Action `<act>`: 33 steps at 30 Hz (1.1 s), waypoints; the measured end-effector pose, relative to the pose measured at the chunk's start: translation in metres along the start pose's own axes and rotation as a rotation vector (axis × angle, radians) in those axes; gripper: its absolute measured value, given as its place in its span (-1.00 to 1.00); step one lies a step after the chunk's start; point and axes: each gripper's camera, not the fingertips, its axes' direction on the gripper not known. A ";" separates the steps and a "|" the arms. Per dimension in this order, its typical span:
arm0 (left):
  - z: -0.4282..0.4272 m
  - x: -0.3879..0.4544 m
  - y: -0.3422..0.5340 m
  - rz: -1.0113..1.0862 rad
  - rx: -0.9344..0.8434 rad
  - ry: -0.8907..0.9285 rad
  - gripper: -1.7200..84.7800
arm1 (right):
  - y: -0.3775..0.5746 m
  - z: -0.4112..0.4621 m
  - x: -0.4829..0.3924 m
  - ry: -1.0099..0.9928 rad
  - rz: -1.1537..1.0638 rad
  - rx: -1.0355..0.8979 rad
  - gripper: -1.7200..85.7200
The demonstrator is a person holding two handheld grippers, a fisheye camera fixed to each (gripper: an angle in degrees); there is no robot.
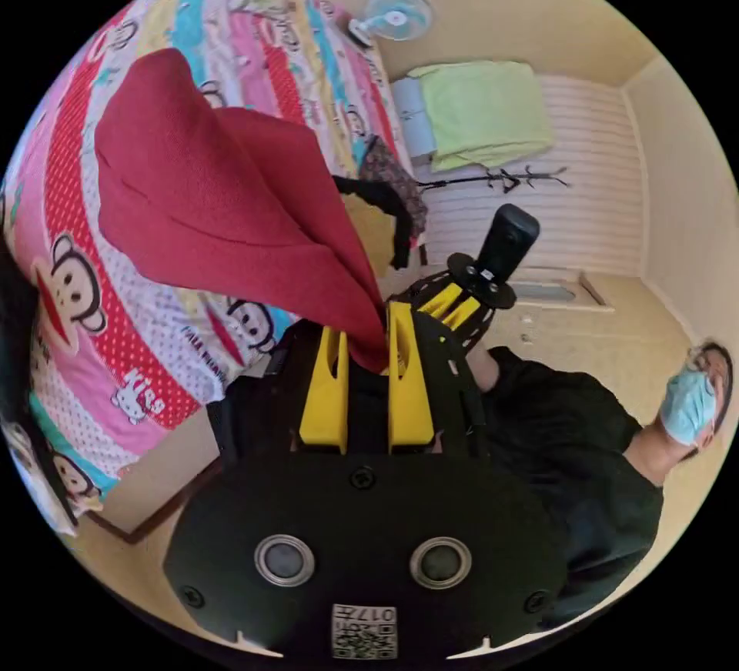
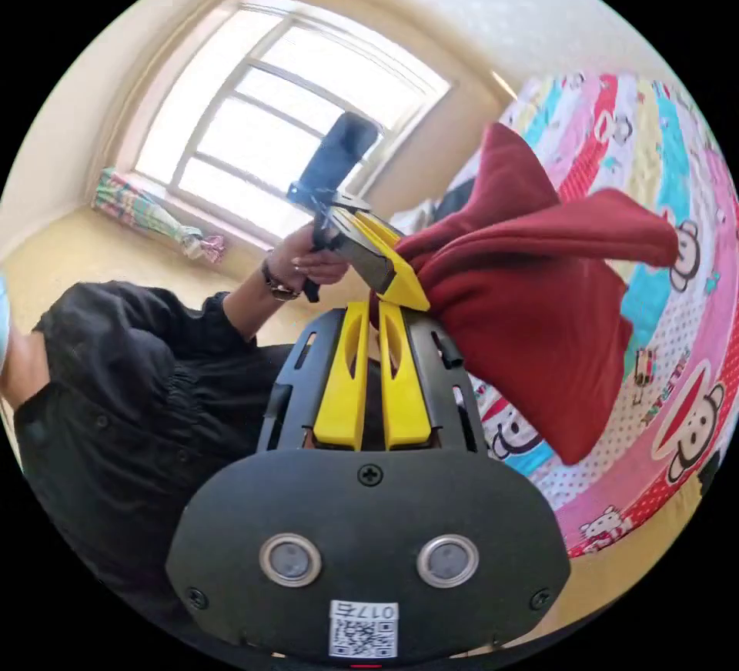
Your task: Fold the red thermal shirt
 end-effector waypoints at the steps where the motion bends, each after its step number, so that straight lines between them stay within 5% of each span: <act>1: 0.014 -0.038 0.009 -0.117 -0.016 0.000 -0.77 | -0.006 0.025 0.008 0.021 0.039 -0.044 -0.91; 5: 0.078 -0.136 0.048 -0.532 -0.207 -0.012 -0.77 | -0.019 0.147 0.050 -0.037 0.371 -0.281 -0.93; 9: 0.099 -0.157 0.080 -0.706 -0.338 -0.008 -0.72 | -0.005 0.154 0.061 -0.237 0.486 -0.278 -0.95; 14: 0.057 -0.132 0.086 -0.737 -0.127 0.309 -0.73 | 0.029 0.104 0.075 -0.168 0.753 -0.121 -0.95; 23: -0.036 -0.087 0.019 -0.664 0.323 0.171 -0.75 | 0.019 0.060 0.063 -0.117 0.878 0.074 -0.95; 33: 0.062 -0.076 0.013 -0.901 0.384 0.013 -0.65 | -0.033 0.089 0.034 -0.042 0.793 -0.061 -0.95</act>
